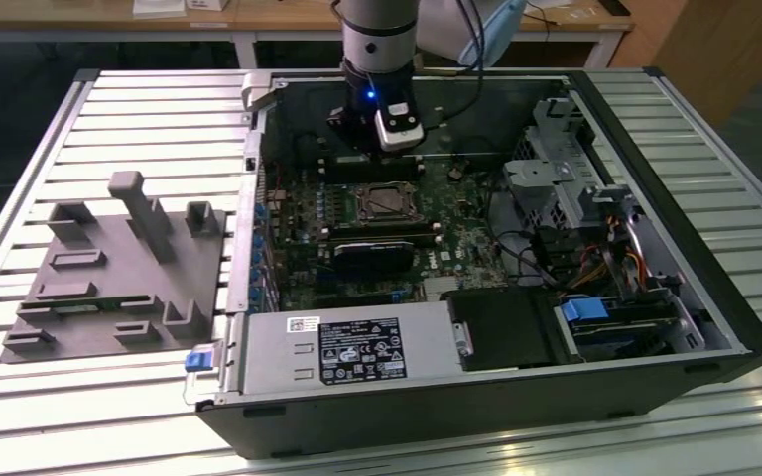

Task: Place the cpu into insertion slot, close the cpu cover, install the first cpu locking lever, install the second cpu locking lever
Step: 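Install the first cpu locking lever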

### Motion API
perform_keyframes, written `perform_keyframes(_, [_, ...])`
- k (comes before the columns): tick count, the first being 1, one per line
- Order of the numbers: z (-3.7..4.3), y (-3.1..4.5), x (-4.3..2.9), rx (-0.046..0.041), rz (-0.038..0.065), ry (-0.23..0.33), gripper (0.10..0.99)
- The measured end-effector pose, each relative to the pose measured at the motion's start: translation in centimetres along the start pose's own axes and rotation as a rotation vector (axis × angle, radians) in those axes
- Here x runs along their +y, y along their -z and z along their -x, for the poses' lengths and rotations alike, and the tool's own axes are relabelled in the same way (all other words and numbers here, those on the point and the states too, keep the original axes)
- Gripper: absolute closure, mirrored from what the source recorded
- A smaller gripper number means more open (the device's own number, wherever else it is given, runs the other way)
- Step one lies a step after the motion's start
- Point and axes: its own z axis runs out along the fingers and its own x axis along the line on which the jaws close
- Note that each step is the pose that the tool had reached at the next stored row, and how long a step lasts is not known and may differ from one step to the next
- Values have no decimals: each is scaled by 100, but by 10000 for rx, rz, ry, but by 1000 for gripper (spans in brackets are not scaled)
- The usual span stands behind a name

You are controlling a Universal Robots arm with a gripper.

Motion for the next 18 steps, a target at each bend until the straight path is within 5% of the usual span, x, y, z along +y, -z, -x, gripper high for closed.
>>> perform_keyframes(18, [189, -4, -89, -7, -16, -3, 984])
